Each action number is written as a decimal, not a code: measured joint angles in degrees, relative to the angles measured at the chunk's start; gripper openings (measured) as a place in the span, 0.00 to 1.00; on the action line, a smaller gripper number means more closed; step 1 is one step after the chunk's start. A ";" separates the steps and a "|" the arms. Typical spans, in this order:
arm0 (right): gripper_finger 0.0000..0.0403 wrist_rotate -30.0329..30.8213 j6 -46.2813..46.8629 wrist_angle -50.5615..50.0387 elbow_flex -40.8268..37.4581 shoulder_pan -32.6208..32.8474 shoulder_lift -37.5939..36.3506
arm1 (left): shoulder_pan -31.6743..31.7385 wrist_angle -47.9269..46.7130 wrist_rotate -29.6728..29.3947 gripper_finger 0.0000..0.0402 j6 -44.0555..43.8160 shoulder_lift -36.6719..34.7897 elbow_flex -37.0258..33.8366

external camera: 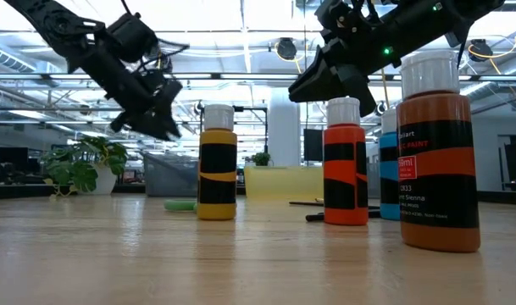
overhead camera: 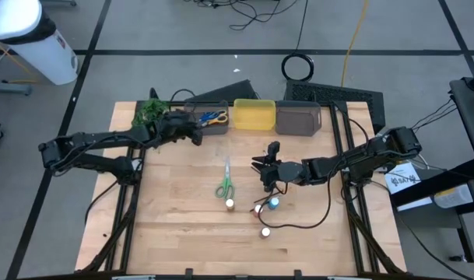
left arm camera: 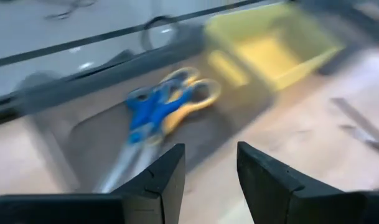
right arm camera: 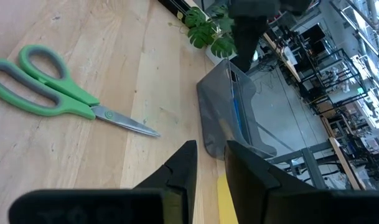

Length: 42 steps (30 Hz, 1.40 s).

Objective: Pick & Place Paint Supplies
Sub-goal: Put the green scissors into the left black bin

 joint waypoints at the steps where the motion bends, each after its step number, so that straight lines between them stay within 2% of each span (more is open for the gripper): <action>1: 0.17 -0.02 0.72 0.14 0.00 0.01 0.00 | 0.00 1.18 1.65 0.38 0.91 -0.80 -0.02; 8: 0.18 0.01 5.35 2.84 0.02 0.01 0.00 | -2.94 7.91 12.75 0.38 3.02 -1.81 0.01; 15: 0.18 0.01 6.10 3.83 0.04 0.01 0.00 | -6.57 8.67 13.48 0.38 2.33 0.27 -0.02; 21: 0.18 0.01 5.96 4.08 0.04 0.01 0.00 | -12.36 10.77 17.98 0.38 4.40 4.36 -0.02; 27: 0.18 0.02 5.92 4.23 0.04 0.01 0.00 | -20.55 16.48 15.65 0.38 12.52 13.45 0.00; 31: 0.18 0.02 5.92 4.24 0.04 0.00 0.00 | -24.19 24.85 10.17 0.38 20.06 20.70 0.01; 38: 0.18 0.02 5.68 4.47 0.04 0.00 0.00 | -25.99 30.75 8.61 0.38 26.91 28.65 0.01; 42: 0.18 0.02 5.68 5.29 0.04 0.01 0.00 | -25.76 30.31 3.90 0.38 27.09 31.67 0.01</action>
